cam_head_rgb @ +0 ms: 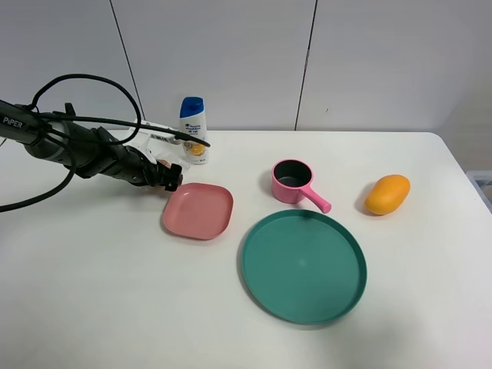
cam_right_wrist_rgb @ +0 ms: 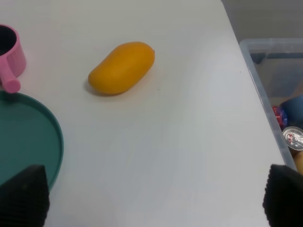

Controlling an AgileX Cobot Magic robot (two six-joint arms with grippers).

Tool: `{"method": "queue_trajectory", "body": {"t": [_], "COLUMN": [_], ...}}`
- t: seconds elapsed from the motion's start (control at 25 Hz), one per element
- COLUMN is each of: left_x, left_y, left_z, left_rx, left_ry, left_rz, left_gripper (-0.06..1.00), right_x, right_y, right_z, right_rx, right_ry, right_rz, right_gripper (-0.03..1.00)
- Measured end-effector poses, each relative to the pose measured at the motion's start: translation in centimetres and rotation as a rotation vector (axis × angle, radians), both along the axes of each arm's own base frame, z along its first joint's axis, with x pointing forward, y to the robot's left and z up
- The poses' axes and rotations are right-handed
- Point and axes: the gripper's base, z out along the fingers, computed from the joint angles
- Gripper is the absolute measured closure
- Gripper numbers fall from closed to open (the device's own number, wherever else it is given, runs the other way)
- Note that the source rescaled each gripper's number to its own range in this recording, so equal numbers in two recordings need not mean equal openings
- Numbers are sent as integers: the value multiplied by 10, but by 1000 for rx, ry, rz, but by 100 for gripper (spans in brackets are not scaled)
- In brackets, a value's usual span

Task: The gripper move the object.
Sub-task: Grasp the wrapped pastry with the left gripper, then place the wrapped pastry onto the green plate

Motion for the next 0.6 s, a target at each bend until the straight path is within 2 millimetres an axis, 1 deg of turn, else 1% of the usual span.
{"method": "queue_trajectory", "body": {"t": [0.04,0.08,0.16,0.2,0.52,0.6], "left_x": [0,0,0,0,0,-2], "left_y": [0,0,0,0,-1,-3], "left_z": [0,0,0,0,1,5], "left_rx": [0,0,0,0,-7,-25], "left_ry": [0,0,0,-1,6,29], "left_rz": [0,0,0,0,-6,-24], "left_gripper": [38,58,92,94,94,94], "right_x": [0,0,0,0,0,0], "right_y": [0,0,0,0,0,0], "right_z": [0,0,0,0,0,0], "right_rx": [0,0,0,0,0,0], "right_ry": [0,0,0,0,0,0], "right_rz": [0,0,0,0,0,0], "right_gripper": [-3,-3,-3,-3,-3,-3]}}
